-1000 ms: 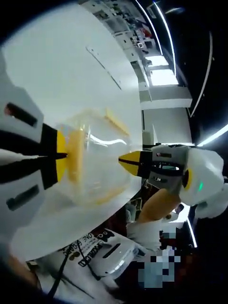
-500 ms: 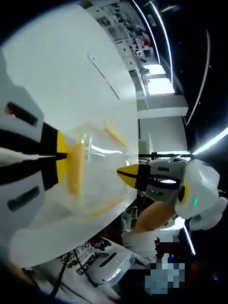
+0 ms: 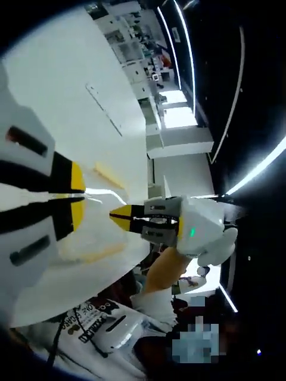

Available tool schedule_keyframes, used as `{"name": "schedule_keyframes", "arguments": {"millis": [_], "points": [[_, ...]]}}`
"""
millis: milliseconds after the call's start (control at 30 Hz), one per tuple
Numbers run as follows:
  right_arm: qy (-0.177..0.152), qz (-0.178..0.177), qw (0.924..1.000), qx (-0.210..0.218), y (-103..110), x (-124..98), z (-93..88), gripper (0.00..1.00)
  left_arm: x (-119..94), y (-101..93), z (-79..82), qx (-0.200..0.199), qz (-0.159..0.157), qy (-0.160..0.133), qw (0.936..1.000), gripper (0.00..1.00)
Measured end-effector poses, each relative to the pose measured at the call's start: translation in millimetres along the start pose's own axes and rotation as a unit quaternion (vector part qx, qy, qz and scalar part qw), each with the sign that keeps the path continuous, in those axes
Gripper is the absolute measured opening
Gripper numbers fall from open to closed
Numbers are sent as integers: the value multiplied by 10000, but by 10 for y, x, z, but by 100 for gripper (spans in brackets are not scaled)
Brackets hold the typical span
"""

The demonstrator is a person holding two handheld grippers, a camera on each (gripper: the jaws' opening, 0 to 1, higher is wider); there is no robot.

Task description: Snap each plastic latch of the storage box into its locked position after aligning the lid with the box until every specified latch is closed and the lid sits flush.

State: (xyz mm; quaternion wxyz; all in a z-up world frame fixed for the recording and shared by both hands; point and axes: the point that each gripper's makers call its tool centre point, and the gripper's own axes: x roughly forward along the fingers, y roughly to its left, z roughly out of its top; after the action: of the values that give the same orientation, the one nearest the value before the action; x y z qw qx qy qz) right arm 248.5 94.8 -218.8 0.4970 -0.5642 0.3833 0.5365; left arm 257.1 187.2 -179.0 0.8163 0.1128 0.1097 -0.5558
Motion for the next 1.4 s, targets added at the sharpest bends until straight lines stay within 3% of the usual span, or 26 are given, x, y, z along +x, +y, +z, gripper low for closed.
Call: {"name": "schedule_keyframes", "arguments": {"millis": [133, 300, 400, 533, 667, 933, 1233, 1367, 1400], "points": [[-146, -48, 9999, -20, -4, 30, 44, 0, 107, -45, 30, -57, -236, 252, 9994, 1], [-431, -52, 9991, -16, 3, 47, 35, 0, 265, -113, 73, -18, -343, 1040, 9940, 1], [-520, -69, 9986, -17, 9, 53, 39, 0, 364, -136, 60, 12, -268, 1729, 9846, 1], [-604, -178, 9980, -80, 40, 54, 29, 0, 454, -284, 129, 85, -434, 2335, 9713, 0], [-714, -312, 9968, -176, 57, 44, 17, 0, 506, -327, 156, -17, -416, 2723, 9613, 0], [-1677, -675, 9811, -696, 64, -3, 46, 0, 524, -380, 50, 35, -462, 3435, 9380, 0], [-1962, -699, 9766, -534, -40, -38, -42, 0, 533, -347, -39, 77, -487, 4008, 9148, 0], [-2118, -687, 9731, -583, -67, -78, -60, 0, 504, -281, -189, 493, -537, 4488, 8907, 1], [-2251, -742, 9699, -563, -103, -109, -58, 0, 464, -277, -271, 640, -612, 4722, 8770, 2]]}}
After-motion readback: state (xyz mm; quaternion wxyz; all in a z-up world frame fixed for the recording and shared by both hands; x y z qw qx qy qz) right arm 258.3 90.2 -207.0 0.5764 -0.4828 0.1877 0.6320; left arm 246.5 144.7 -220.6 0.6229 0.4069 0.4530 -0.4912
